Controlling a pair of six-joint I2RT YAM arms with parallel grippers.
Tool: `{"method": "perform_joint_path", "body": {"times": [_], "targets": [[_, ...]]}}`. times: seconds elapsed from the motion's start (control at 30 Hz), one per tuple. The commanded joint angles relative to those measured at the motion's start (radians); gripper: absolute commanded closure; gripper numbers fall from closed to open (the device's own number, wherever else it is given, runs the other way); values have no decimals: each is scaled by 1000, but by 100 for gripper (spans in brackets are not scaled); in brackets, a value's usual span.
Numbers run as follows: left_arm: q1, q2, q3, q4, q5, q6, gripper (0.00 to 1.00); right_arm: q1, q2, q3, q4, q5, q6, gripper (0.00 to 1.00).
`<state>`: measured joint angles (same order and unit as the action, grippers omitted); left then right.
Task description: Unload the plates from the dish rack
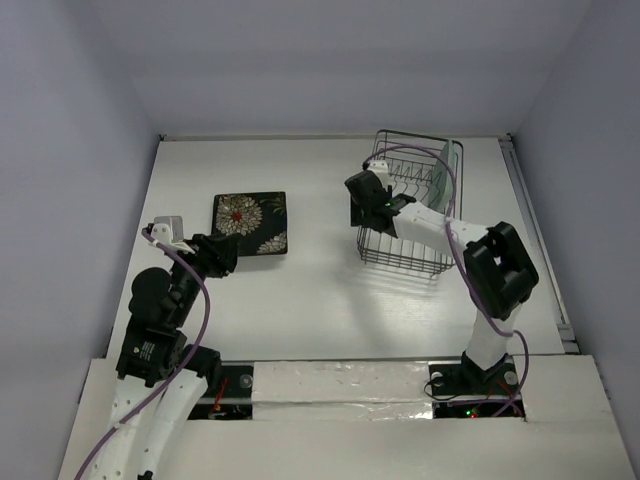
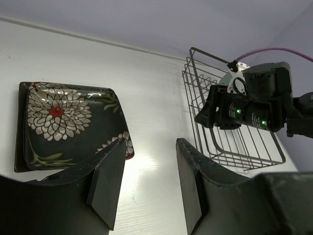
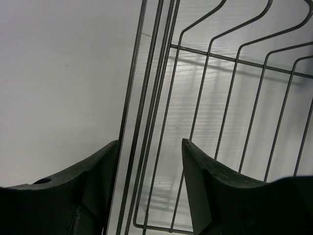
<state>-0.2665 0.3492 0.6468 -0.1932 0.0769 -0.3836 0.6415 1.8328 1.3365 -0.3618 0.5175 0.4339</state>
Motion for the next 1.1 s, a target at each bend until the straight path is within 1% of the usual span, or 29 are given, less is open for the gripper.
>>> {"method": "perform_joint_path", "body": {"times": [0.0,0.1,0.27,0.3,0.4,0.43,0.5,0.53,0.57,0.63,0.7,0.77,0.8,0.83,0.87,0.9,0.93,0.97,1.0,1.03,1.07], "targets": [[6,-3,4,28,6,-8,58,-52,-82,-51,7,30,-7,42],[6,-3,4,28,8,-8,58,-80,-136,-129,29,38,3,43],[6,-1,2,29,11,-8,58,-120,-188,-210,49,47,15,43],[6,-1,1,29,12,-8,58,-120,-197,-221,69,30,14,42],[6,-1,1,28,9,-9,58,-131,-222,-220,52,16,8,29],[6,-1,1,29,9,-9,58,-131,-239,-211,44,6,-1,21],[6,-1,1,28,9,-9,58,-131,-274,-203,46,-51,-14,15],[6,-1,1,29,9,-9,58,-131,-296,-203,47,-69,-20,9],[6,-1,1,29,8,-9,58,-131,-344,-203,49,-85,-26,7],[6,-6,1,29,8,-9,58,-131,-391,-188,44,-131,-43,5],[15,-9,1,29,8,-9,57,-131,-455,-160,34,-143,-50,5],[15,-12,1,29,11,-8,56,-149,-497,-143,38,-146,-64,12],[15,-15,-1,31,11,-8,55,-179,-523,-135,46,-152,-67,20],[15,-16,-1,34,12,-9,54,-201,-532,-114,47,-161,-72,44],[15,-16,-3,34,17,-9,53,-227,-534,-105,47,-165,-73,63],[15,-16,-3,34,21,-9,53,-256,-530,-93,50,-162,-80,79],[15,-16,-1,35,33,-9,53,-320,-505,-56,38,-159,-78,97],[15,-18,-1,37,38,-8,52,-350,-485,-34,18,-159,-83,100],[15,-21,-4,38,44,-6,52,-380,-463,-19,18,-151,-86,100],[15,-22,-4,40,49,-6,52,-437,-417,9,20,-143,-84,100],[15,-26,-4,40,53,-6,52,-462,-391,29,-2,-140,-83,100]]}}
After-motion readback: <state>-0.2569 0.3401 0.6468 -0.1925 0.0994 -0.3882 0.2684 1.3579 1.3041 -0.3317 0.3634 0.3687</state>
